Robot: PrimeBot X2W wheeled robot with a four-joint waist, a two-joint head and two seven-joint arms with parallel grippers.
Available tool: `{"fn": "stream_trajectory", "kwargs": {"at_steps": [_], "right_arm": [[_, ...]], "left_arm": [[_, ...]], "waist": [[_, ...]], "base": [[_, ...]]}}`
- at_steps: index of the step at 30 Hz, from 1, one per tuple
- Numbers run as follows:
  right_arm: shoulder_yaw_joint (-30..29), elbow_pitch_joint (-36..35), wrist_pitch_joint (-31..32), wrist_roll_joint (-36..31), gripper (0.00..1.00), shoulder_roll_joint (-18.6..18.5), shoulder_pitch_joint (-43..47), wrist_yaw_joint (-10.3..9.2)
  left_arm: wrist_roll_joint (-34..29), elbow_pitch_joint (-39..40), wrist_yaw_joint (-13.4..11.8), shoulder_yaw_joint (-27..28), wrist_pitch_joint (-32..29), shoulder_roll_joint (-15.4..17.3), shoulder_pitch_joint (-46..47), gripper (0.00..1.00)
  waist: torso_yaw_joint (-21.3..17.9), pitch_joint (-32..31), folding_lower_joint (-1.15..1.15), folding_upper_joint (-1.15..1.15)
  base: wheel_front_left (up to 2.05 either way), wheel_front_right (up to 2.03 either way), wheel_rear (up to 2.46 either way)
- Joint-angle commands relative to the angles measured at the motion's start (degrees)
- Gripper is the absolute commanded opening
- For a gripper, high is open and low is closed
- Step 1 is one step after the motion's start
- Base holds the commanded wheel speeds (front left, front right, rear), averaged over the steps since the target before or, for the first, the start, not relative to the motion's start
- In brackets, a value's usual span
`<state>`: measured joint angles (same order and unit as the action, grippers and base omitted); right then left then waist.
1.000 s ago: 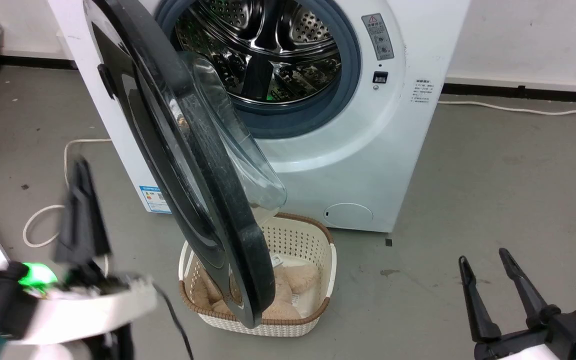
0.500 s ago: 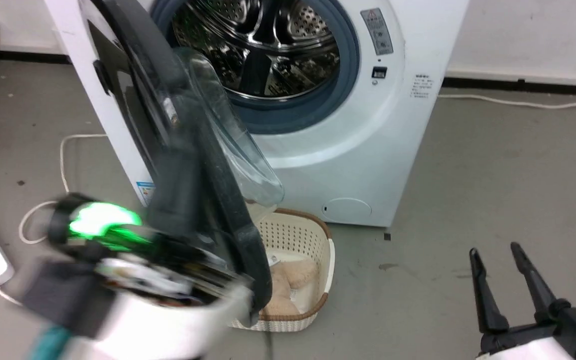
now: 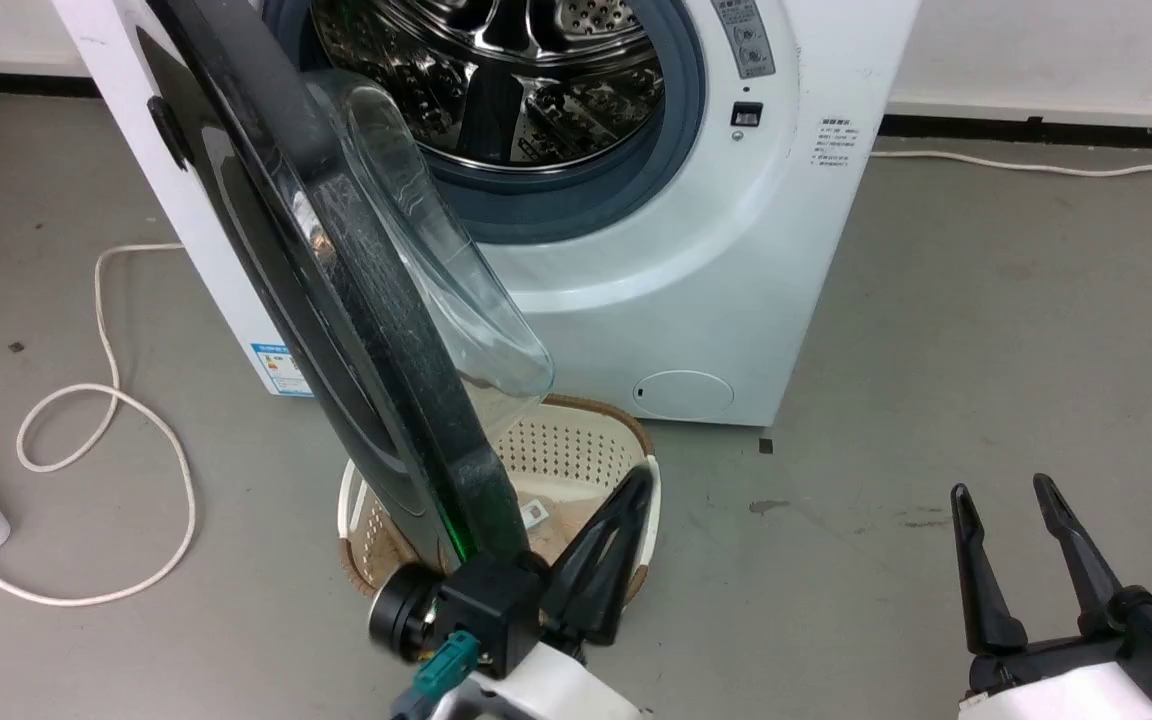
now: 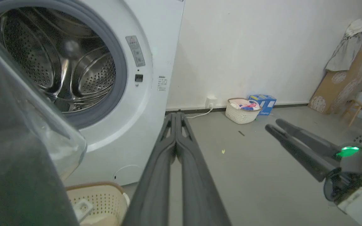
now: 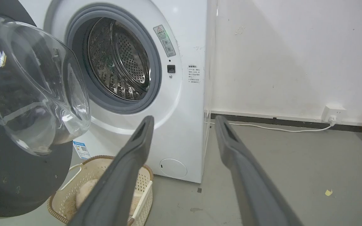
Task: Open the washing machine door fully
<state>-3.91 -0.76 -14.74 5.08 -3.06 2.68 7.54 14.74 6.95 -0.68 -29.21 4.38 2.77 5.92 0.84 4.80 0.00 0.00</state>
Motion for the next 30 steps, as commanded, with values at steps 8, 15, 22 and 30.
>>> {"fn": "stream_trajectory", "kwargs": {"at_steps": [8, 15, 22, 30], "right_arm": [[0.31, 0.32, -0.25, 0.34, 1.0, 0.18, -0.81, -0.05], [0.66, 1.04, -0.26, 0.42, 1.0, 0.18, -0.49, -0.05], [0.92, 1.53, -0.26, 0.58, 1.0, 0.18, 0.26, -0.05], [1.84, 2.05, -0.26, 0.32, 1.0, 0.18, 0.63, -0.05]], "left_arm": [[-0.08, -8.55, -5.04, 2.76, 2.34, 0.13, -0.69, 0.0], [0.72, -11.83, -5.94, 4.01, 4.59, 0.43, -1.17, 0.0], [1.48, -12.33, -6.39, 4.21, 5.78, 0.89, -3.25, 0.0], [2.86, -11.57, -7.91, 7.12, 6.57, 2.4, -4.36, 0.0]], "waist": [[0.94, 0.34, 0.0, 0.0], [4.43, -0.3, 0.0, 0.0], [11.7, -1.35, 0.0, 0.0], [21.56, -1.55, 0.0, 0.0]], "base": [[0.0, 0.0, 0.0], [0.0, 0.0, 0.0], [0.0, 0.0, 0.0], [0.0, 0.0, 0.0]]}}
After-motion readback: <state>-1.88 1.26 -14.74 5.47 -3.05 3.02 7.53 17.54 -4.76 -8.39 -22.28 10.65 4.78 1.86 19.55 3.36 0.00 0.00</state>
